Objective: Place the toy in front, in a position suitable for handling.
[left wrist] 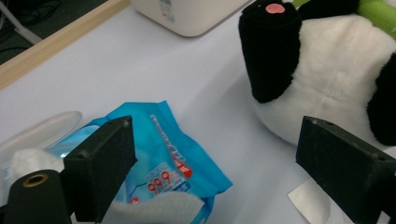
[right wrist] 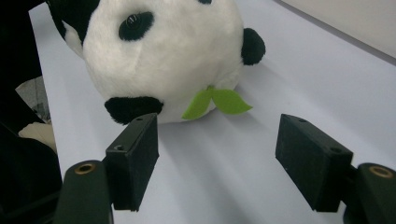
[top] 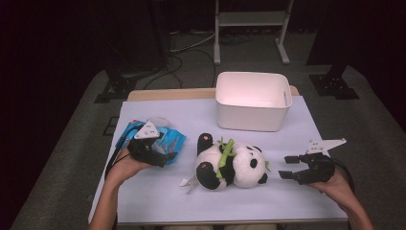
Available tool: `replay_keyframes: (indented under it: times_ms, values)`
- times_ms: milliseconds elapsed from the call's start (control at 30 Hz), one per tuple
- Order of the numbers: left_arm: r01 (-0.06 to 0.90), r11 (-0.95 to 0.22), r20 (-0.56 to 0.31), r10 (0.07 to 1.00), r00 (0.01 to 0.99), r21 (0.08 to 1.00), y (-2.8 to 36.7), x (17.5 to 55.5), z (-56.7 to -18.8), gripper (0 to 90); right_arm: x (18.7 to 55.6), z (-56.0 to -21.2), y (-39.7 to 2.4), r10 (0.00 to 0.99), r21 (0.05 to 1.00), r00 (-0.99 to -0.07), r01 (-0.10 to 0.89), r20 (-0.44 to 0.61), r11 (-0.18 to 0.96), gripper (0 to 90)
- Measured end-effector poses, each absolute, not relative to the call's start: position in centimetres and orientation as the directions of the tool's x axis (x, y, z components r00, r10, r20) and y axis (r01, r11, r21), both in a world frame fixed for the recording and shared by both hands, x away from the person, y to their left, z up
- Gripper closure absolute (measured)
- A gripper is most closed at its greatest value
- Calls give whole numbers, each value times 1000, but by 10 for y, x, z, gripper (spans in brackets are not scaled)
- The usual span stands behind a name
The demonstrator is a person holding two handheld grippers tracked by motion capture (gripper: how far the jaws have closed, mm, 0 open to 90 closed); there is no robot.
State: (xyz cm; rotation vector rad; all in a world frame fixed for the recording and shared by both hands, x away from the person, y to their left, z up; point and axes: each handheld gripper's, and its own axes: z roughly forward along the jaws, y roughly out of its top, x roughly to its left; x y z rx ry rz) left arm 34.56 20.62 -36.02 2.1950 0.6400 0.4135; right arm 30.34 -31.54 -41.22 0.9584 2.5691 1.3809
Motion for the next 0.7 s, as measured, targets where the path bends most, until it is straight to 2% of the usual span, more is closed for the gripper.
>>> replay_keyframes:
  times_ms: [267,367,667,700]
  values:
    - [329,-547,57,573,818,770,219,351,-356,153,301,-411,-314,550,773,-812,472,194,423,286]
    - [327,-548,55,568,821,770,222,352,-355,207,302,-412,-315,549,773,-812,472,196,423,286]
    - [335,-566,59,566,822,753,231,357,-354,233,301,-413,-312,534,766,-823,466,193,442,280]
    - [336,-573,63,565,822,748,233,358,-353,258,301,-413,-312,532,766,-825,465,192,445,280]
